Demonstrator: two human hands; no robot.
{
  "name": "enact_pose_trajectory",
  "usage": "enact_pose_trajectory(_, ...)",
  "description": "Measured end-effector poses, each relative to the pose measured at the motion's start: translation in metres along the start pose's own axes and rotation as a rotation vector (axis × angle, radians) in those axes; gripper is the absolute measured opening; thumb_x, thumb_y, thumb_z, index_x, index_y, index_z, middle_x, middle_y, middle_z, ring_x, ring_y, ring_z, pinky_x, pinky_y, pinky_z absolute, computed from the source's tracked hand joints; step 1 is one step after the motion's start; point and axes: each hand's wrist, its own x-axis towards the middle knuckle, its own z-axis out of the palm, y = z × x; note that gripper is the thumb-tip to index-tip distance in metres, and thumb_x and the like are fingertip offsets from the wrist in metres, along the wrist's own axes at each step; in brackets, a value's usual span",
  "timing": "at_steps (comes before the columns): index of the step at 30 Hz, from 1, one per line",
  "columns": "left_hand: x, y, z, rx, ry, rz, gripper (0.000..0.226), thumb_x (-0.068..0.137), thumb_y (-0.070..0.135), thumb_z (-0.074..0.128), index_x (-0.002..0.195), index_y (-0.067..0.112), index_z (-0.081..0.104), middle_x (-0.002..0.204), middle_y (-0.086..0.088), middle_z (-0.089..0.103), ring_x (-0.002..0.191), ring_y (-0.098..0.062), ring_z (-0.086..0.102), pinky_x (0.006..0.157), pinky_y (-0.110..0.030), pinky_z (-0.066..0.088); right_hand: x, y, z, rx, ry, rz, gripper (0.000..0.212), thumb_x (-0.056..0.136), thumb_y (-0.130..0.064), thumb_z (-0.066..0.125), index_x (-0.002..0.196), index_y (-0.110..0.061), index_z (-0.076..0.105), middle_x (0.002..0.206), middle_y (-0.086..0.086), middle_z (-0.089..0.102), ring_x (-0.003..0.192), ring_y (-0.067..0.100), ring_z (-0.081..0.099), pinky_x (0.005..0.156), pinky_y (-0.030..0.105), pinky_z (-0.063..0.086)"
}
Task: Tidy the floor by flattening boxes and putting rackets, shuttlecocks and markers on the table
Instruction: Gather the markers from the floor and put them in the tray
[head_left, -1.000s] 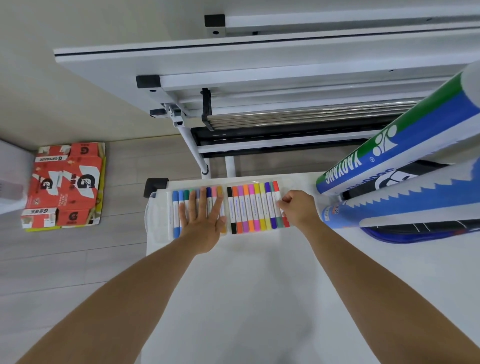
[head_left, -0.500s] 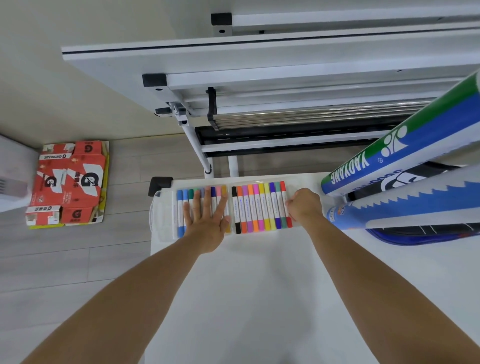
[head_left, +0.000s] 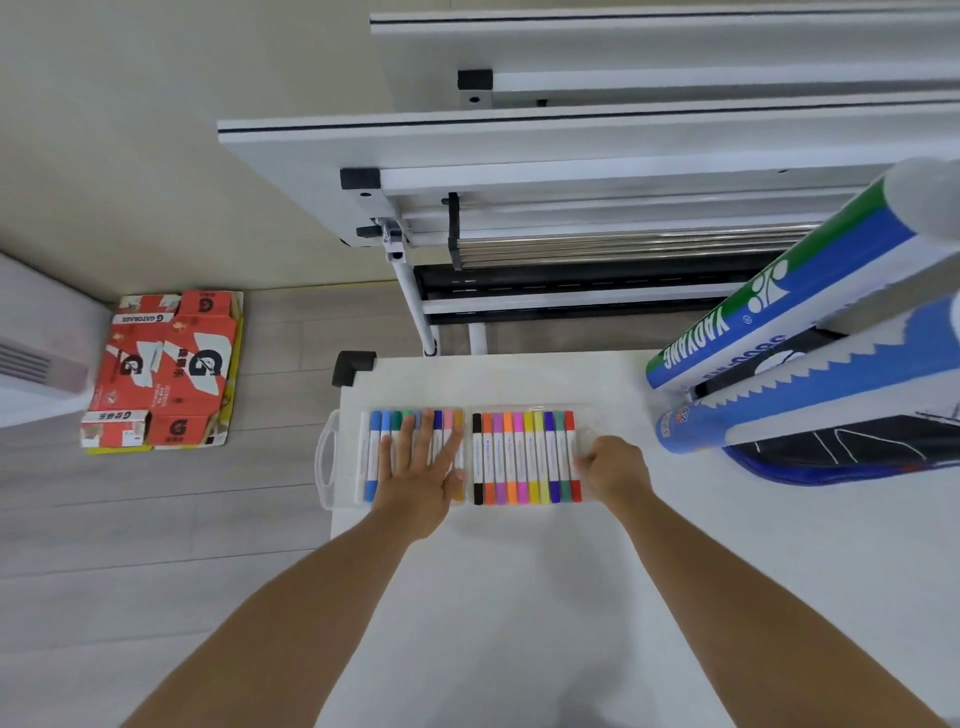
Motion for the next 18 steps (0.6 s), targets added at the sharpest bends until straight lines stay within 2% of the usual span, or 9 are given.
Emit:
enact_pose_trajectory(3, -0.022, -0.019, 0.002, -0.021, 0.137, -0.029, 0.061, 0.104, 0.047, 0.025, 0.159, 0.034, 0.002, 0.167, -0.012, -0.005, 0.153, -0.034, -0.008, 0.123, -0.053, 0.014, -0.023, 0.008, 0.001, 0.069, 0.121, -0.026, 0.023, 0.095, -0.031, 0.055, 0.107, -0.013, 0.062, 0.105, 0.007, 0.062, 0.089, 0.022, 0.06, 0.077, 0.032, 0.052)
enact_pose_trajectory(5, -0.032, -0.04, 0.0, -0.076, 0.179, -0.162, 0.062, 0.104, 0.041, 0.036, 0.159, 0.029, 0.008, 0.166, -0.013, 0.001, 0.153, -0.036, -0.001, 0.122, -0.053, 0.016, -0.031, 0.011, 0.001, 0.069, 0.17, -0.03, 0.028, 0.094, -0.029, 0.058, 0.119, -0.016, 0.058, 0.114, 0.009, 0.056, 0.101, 0.026, 0.059, 0.083, 0.035, 0.051)
enact_pose_trajectory(7, -0.039, -0.063, 0.003, -0.12, 0.194, -0.264, 0.065, 0.104, 0.039, 0.035, 0.159, 0.023, 0.005, 0.167, -0.011, -0.004, 0.153, -0.034, -0.002, 0.122, -0.053, 0.018, -0.035, 0.013, 0.003, 0.063, 0.172, -0.028, 0.035, 0.094, -0.03, 0.058, 0.127, -0.017, 0.054, 0.12, 0.009, 0.053, 0.108, 0.028, 0.058, 0.088, 0.039, 0.053)
enact_pose_trajectory(11, -0.045, -0.083, 0.013, -0.101, 0.105, -0.246, 0.067, 0.106, 0.043, 0.02, 0.157, 0.022, -0.017, 0.165, 0.002, -0.02, 0.152, -0.024, -0.017, 0.124, -0.049, 0.009, -0.037, 0.013, 0.007, -0.018, 0.183, -0.045, 0.043, 0.097, -0.033, 0.054, 0.136, -0.016, 0.047, 0.124, 0.01, 0.051, 0.113, 0.026, 0.056, 0.09, 0.038, 0.054)
enact_pose_trajectory(15, -0.045, -0.084, 0.018, -0.071, 0.108, -0.239, 0.066, 0.106, 0.043, 0.019, 0.155, 0.026, -0.022, 0.163, 0.006, -0.027, 0.15, -0.023, -0.023, 0.123, -0.053, 0.006, -0.039, 0.012, 0.013, -0.131, 0.224, -0.068, 0.047, 0.097, -0.034, 0.054, 0.138, -0.016, 0.042, 0.125, 0.011, 0.049, 0.114, 0.026, 0.053, 0.088, 0.036, 0.052)
enact_pose_trajectory(18, -0.043, -0.084, 0.024, -0.01, 0.116, -0.25, 0.068, 0.106, 0.043, 0.021, 0.154, 0.025, -0.023, 0.163, 0.003, -0.027, 0.15, -0.027, -0.022, 0.121, -0.055, 0.007, -0.037, 0.016, 0.016, -0.156, 0.197, -0.028, 0.059, 0.095, -0.035, 0.057, 0.145, -0.016, 0.031, 0.133, 0.013, 0.043, 0.119, 0.027, 0.052, 0.09, 0.036, 0.052)
